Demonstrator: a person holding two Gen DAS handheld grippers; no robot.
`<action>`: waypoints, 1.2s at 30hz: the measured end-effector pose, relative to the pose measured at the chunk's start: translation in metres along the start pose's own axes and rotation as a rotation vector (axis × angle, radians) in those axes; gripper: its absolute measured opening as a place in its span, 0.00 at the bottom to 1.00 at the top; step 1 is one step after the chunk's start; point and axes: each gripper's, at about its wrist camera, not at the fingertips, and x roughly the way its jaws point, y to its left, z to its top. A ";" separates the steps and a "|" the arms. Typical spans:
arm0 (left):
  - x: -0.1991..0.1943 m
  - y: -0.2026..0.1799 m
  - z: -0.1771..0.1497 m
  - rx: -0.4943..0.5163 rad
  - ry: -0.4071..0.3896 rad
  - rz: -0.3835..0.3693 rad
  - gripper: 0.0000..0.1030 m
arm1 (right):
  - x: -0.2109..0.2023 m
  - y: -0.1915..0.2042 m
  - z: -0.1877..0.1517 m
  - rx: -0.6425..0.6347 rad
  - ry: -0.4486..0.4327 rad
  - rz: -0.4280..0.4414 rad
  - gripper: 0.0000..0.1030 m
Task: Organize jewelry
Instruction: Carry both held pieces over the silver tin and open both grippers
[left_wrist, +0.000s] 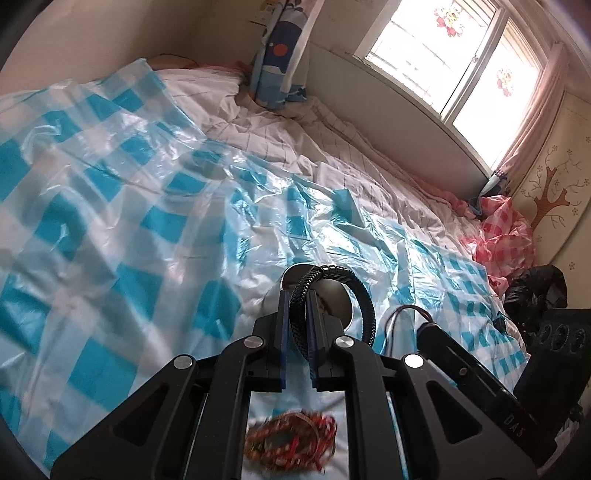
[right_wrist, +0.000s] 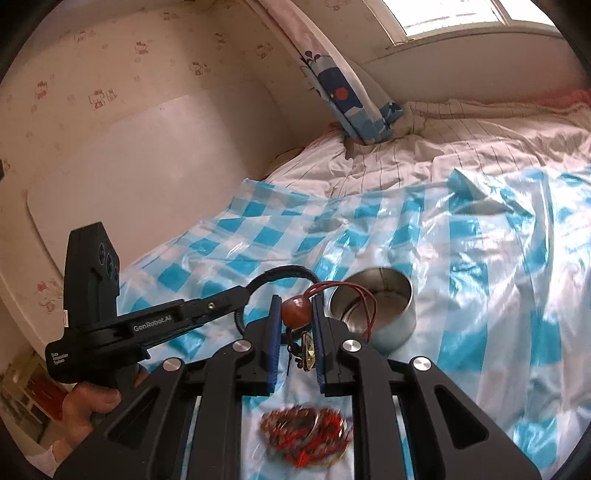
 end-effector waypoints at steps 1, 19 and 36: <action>0.008 -0.002 0.002 0.004 0.006 -0.001 0.07 | 0.004 -0.003 0.002 0.000 0.001 -0.003 0.16; 0.047 -0.021 0.011 0.067 0.006 0.015 0.08 | 0.033 -0.034 0.002 0.022 0.009 -0.051 0.16; 0.056 -0.020 0.012 0.057 0.010 0.024 0.08 | 0.041 -0.032 0.002 0.014 0.016 -0.055 0.16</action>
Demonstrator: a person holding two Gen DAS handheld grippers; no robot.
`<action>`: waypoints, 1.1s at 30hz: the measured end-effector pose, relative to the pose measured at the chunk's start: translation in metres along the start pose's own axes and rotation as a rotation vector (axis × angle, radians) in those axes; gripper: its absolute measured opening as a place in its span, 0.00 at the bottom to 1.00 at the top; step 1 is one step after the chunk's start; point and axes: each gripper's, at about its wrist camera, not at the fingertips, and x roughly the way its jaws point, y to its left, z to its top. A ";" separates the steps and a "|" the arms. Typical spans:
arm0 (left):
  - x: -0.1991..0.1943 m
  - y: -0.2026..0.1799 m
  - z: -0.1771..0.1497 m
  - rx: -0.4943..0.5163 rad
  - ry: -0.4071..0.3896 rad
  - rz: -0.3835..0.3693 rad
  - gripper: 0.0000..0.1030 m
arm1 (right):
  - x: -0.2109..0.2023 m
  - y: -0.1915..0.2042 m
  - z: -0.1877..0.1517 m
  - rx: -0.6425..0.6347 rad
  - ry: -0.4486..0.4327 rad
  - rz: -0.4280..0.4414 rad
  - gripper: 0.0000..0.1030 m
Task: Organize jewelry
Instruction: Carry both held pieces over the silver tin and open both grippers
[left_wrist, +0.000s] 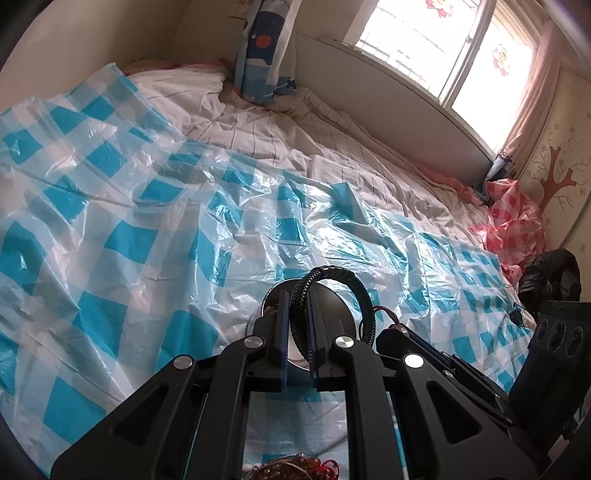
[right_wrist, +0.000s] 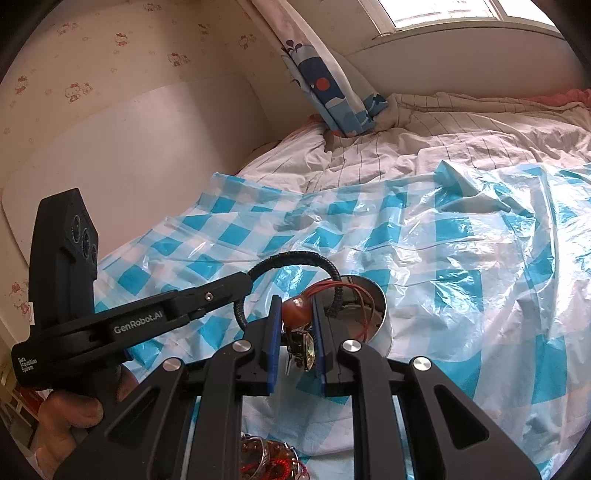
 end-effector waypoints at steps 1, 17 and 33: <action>0.003 0.001 0.000 -0.006 0.005 -0.001 0.07 | 0.002 -0.001 0.001 -0.001 0.001 -0.004 0.16; 0.039 0.027 0.005 -0.136 0.090 0.012 0.24 | 0.052 -0.016 0.004 -0.052 0.095 -0.047 0.18; 0.013 0.040 -0.003 -0.076 0.105 0.054 0.46 | 0.010 -0.016 -0.004 -0.063 0.067 -0.138 0.52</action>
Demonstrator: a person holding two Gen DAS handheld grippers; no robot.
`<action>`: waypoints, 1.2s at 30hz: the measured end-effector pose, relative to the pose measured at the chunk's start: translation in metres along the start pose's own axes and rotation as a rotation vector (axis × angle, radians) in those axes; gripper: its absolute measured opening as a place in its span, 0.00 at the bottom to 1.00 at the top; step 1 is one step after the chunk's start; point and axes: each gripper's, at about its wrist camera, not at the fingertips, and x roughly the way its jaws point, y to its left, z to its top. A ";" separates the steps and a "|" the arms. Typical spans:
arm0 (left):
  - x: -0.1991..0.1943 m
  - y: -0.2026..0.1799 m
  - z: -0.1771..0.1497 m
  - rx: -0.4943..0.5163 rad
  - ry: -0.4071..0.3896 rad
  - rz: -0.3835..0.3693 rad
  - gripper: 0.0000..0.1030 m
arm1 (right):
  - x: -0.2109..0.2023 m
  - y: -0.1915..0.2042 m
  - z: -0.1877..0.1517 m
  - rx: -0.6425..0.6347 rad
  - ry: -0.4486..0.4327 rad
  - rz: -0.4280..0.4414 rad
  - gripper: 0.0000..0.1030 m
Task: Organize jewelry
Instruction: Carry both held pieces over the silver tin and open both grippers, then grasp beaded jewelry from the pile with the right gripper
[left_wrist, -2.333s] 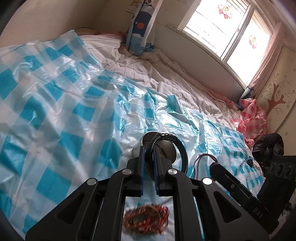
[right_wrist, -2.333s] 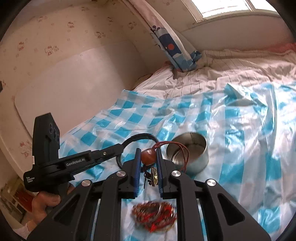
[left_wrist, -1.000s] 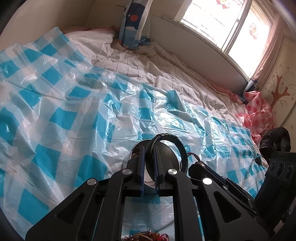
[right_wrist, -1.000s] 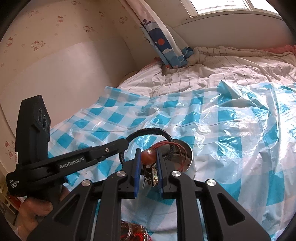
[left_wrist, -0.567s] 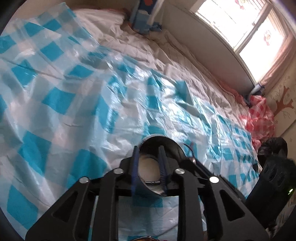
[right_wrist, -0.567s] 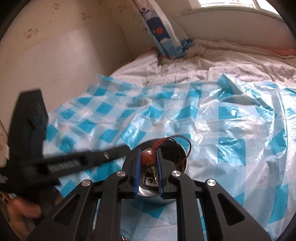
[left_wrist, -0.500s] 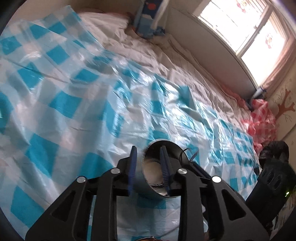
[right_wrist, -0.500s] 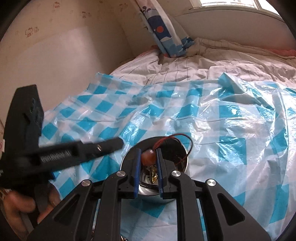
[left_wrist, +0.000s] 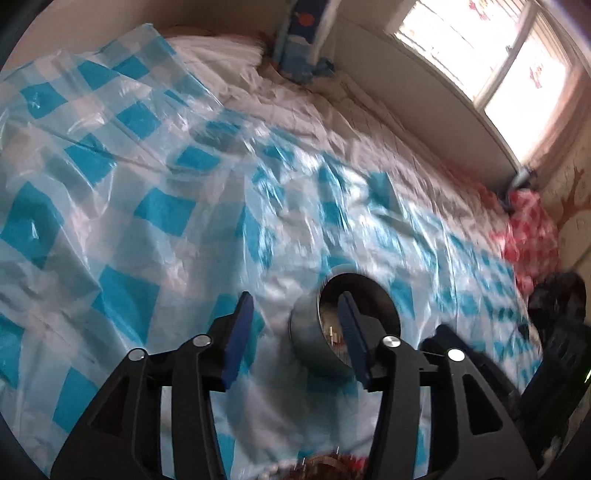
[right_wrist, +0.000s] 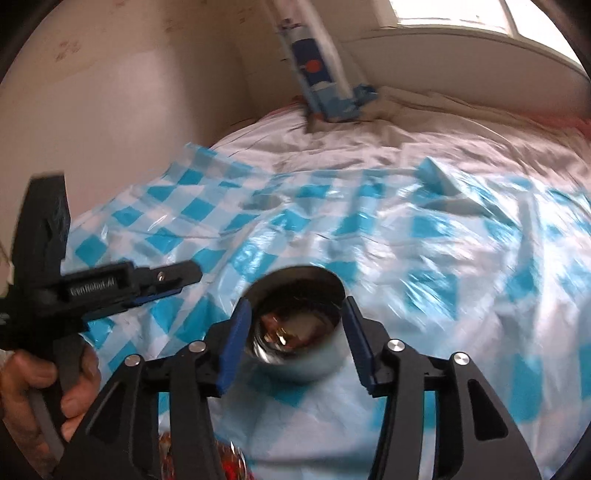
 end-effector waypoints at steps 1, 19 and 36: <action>-0.003 -0.001 -0.006 0.024 0.021 0.003 0.47 | -0.008 -0.003 -0.002 0.016 -0.005 -0.002 0.52; -0.037 -0.057 -0.113 0.520 0.139 0.149 0.80 | -0.087 0.001 -0.068 0.090 0.022 -0.011 0.68; -0.053 0.035 -0.070 0.144 0.077 0.281 0.80 | -0.082 0.006 -0.067 0.073 0.044 -0.002 0.70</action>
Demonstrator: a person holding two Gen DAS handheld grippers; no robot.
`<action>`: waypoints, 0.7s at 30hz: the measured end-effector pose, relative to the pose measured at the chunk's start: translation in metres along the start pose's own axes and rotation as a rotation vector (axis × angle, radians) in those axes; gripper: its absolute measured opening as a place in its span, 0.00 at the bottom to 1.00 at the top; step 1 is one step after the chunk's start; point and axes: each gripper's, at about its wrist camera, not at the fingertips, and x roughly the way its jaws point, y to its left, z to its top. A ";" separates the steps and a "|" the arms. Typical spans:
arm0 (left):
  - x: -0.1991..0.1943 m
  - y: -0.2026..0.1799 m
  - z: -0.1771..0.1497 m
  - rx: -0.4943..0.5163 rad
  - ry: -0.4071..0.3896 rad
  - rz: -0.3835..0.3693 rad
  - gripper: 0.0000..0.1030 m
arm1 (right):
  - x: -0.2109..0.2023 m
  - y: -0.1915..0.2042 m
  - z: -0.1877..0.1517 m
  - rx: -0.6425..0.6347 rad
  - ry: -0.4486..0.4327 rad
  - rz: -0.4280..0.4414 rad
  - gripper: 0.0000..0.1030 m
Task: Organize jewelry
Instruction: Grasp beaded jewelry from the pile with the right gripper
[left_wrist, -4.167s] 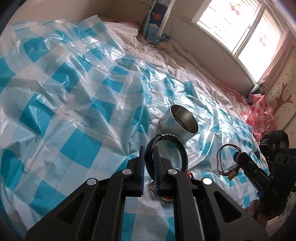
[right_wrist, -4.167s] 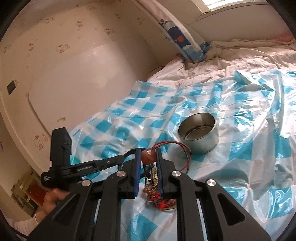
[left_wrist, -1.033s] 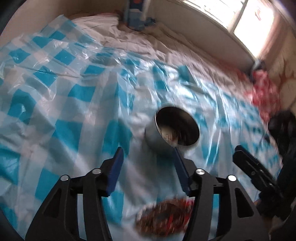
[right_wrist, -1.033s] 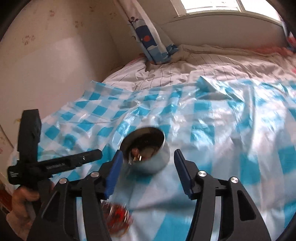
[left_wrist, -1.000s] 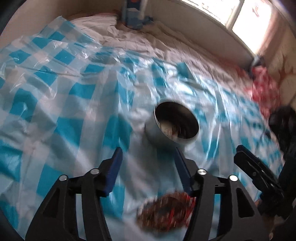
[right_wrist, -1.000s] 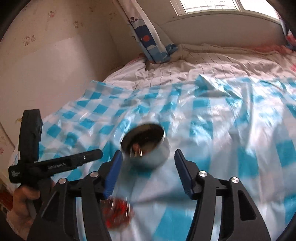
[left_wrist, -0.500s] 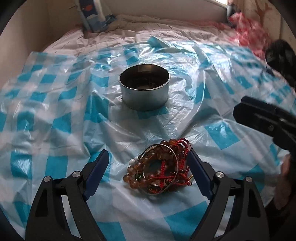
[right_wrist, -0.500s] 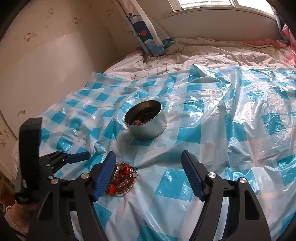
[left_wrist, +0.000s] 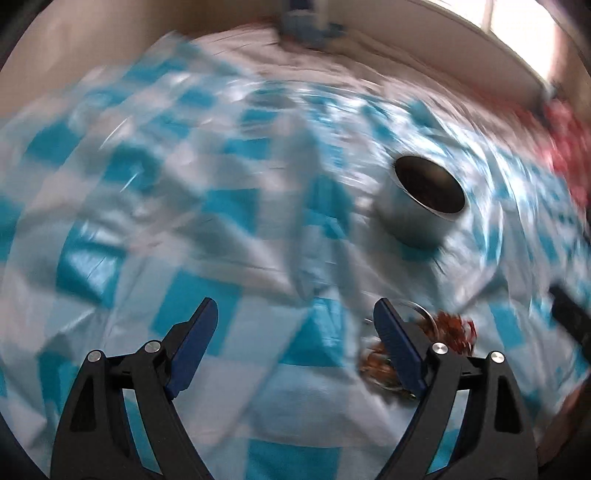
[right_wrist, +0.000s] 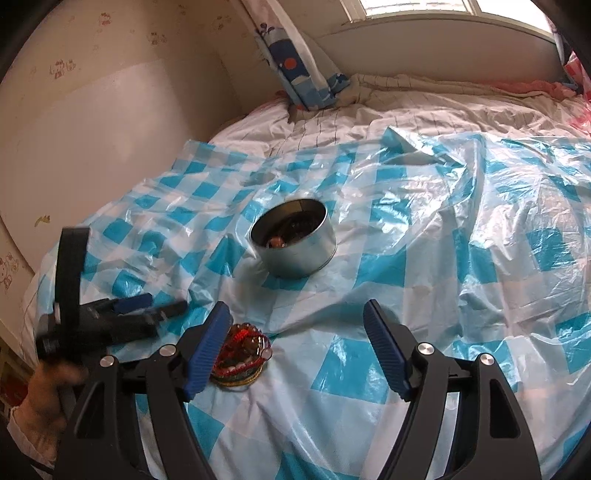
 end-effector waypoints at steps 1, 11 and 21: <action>-0.001 0.010 0.001 -0.044 0.000 -0.013 0.80 | 0.004 0.002 -0.001 -0.008 0.021 0.006 0.70; 0.012 -0.022 0.004 0.070 0.015 -0.057 0.80 | 0.042 0.052 -0.015 -0.224 0.123 0.061 0.53; 0.016 -0.004 0.009 -0.004 0.038 -0.055 0.80 | 0.064 0.059 -0.024 -0.236 0.202 0.055 0.08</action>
